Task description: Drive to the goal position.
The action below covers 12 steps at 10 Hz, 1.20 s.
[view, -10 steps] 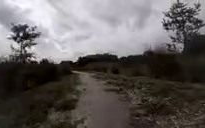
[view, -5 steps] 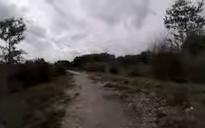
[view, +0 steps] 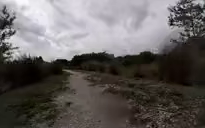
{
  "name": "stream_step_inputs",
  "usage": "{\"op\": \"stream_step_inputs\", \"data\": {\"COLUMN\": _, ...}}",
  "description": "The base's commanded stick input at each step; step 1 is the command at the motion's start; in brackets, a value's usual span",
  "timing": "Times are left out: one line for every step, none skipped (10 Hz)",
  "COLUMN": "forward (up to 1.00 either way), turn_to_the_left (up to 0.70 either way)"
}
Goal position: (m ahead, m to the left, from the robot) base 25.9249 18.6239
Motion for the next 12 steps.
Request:
{"op": "stream_step_inputs", "data": {"forward": 0.85, "turn_to_the_left": 0.34}}
{"op": "stream_step_inputs", "data": {"forward": 0.85, "turn_to_the_left": 0.34}}
{"op": "stream_step_inputs", "data": {"forward": 0.85, "turn_to_the_left": 0.34}}
{"op": "stream_step_inputs", "data": {"forward": 0.85, "turn_to_the_left": 0.34}}
{"op": "stream_step_inputs", "data": {"forward": 0.85, "turn_to_the_left": 0.34}}
{"op": "stream_step_inputs", "data": {"forward": 0.85, "turn_to_the_left": 0.21}}
{"op": "stream_step_inputs", "data": {"forward": 0.85, "turn_to_the_left": 0.03}}
{"op": "stream_step_inputs", "data": {"forward": 0.85, "turn_to_the_left": 0.00}}
{"op": "stream_step_inputs", "data": {"forward": 0.85, "turn_to_the_left": 0.00}}
{"op": "stream_step_inputs", "data": {"forward": 0.85, "turn_to_the_left": 0.00}}
{"op": "stream_step_inputs", "data": {"forward": 0.85, "turn_to_the_left": 0.00}}
{"op": "stream_step_inputs", "data": {"forward": 0.85, "turn_to_the_left": 0.00}}
